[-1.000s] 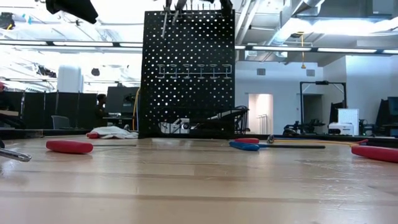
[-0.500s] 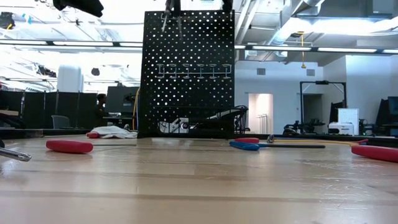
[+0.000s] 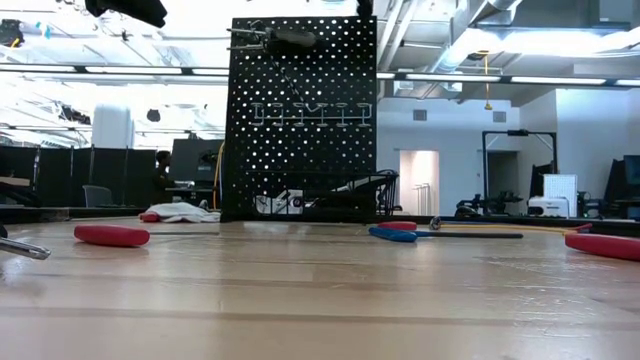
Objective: Hang tools onto peg board
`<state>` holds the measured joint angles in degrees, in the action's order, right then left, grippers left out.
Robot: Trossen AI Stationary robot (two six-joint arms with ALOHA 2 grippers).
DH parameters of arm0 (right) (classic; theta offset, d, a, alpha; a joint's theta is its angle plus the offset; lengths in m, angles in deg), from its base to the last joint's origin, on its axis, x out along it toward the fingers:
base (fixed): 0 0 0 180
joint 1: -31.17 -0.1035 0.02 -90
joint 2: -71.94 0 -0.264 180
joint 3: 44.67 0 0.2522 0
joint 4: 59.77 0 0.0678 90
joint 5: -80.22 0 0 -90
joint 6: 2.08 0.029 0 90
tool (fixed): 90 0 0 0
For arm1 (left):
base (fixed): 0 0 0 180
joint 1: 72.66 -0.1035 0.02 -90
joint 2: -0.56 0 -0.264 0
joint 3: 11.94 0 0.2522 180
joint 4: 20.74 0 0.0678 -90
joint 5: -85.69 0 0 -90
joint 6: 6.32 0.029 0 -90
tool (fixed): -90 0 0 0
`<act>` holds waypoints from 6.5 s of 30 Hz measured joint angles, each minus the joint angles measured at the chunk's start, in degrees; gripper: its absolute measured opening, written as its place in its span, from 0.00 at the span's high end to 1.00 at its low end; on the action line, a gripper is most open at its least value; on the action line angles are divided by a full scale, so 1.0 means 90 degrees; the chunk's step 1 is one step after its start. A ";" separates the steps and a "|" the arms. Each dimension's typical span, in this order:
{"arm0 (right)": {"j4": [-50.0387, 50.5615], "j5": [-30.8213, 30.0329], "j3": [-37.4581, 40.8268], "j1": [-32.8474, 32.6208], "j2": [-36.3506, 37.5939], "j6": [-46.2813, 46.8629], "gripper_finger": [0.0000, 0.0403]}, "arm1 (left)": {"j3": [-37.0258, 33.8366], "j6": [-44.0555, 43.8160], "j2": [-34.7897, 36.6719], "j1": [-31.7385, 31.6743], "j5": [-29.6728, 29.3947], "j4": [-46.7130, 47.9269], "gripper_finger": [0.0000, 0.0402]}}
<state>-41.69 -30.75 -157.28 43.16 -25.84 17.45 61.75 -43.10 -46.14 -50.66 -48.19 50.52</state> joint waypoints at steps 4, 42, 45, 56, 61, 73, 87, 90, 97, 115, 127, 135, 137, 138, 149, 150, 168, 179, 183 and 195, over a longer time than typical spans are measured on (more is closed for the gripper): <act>0.0005 -0.0002 -0.0002 0.0005 0.0000 -0.0012 1.00 | 0.0000 -0.0007 0.0000 0.0000 -0.0019 -0.0002 0.73; -0.0086 -0.0013 -0.0002 0.0002 0.0034 -0.0064 1.00 | 0.0000 0.0056 0.0000 0.0000 -0.0179 -0.0143 0.73; -0.0128 -0.0015 -0.0009 -0.0049 0.0081 -0.0158 1.00 | 0.0000 0.0059 -0.0001 -0.0001 -0.0179 -0.0143 0.73; 0.0658 0.1574 -0.0010 -0.0227 0.0818 -0.0062 1.00 | 0.0000 0.0061 0.0000 -0.0002 -0.0130 -0.0138 0.73; 0.3550 0.4133 -0.0039 -0.1013 0.0881 0.0942 1.00 | 0.0000 0.0083 0.0000 0.0000 -0.0035 -0.0088 0.73; 0.4550 0.3813 0.1642 -0.2060 -0.1347 0.0830 0.98 | -0.0002 -0.0039 -0.0001 -0.0002 0.0000 -0.0093 0.73; 0.4847 0.4735 0.1738 -0.1041 -0.1055 -0.0993 0.59 | -0.0002 -0.0753 -0.0024 0.0000 0.0300 -0.0025 0.73; 0.5004 0.4726 0.2417 -0.0924 -0.0274 -0.1313 0.57 | -0.0002 -0.0755 -0.0027 0.0000 0.0323 0.0089 0.73; 0.3323 0.4697 0.5176 -0.0401 0.3331 0.0273 0.66 | -0.0005 -0.1748 -0.0025 0.0000 0.0320 0.0110 0.73; -0.1931 0.3750 0.9437 0.0299 0.9033 0.1996 0.93 | -0.0005 -0.2206 0.0066 0.0000 -0.0342 0.0044 0.73; -0.1174 0.3292 0.9975 0.0426 1.0726 0.2039 0.98 | -0.0554 -0.2068 0.1853 0.0309 -0.1061 -0.0062 0.73; -0.0834 0.2973 0.9967 0.0435 1.0705 0.2329 0.98 | -0.2530 -0.0491 0.3798 0.0345 -0.0970 -0.2744 0.73; -0.0680 0.2973 0.9968 0.0432 1.0705 0.2333 0.98 | -0.3181 -0.0082 0.4101 0.0345 -0.0755 -0.3619 0.73; -0.0610 0.2973 0.9967 0.0430 1.0705 0.2331 0.98 | -0.3502 0.0065 0.4231 0.0345 -0.0593 -0.4003 0.73; 0.0407 0.2985 0.9967 0.0430 1.0700 0.2334 0.98 | -0.6056 0.1473 0.5159 0.0217 0.1460 -0.7222 0.91; 0.0506 0.2982 0.9965 0.0430 1.0700 0.2334 0.98 | -0.6223 0.1512 0.5129 0.0131 0.1841 -0.7556 0.94; 0.1836 0.2987 0.9969 0.0430 1.0697 0.2334 0.98 | -0.6603 0.2263 0.5103 -0.2080 0.4425 -0.6952 0.98; 0.1851 0.2989 0.9969 0.0430 1.0698 0.2334 0.98 | -0.6477 0.2159 0.5022 -0.2081 0.4521 -0.6452 0.98; 0.1851 0.2990 0.9969 0.0430 1.0699 0.2334 0.98 | -0.6477 0.2159 0.5026 -0.2081 0.4517 -0.6425 0.98; 0.1851 0.2990 0.9969 0.0430 1.0700 0.2334 0.98 | -0.6477 0.2159 0.5029 -0.2081 0.4510 -0.6394 0.98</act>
<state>-25.04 -3.85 -67.56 47.03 70.46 38.45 3.45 -23.67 -0.88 -69.40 -7.60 -7.03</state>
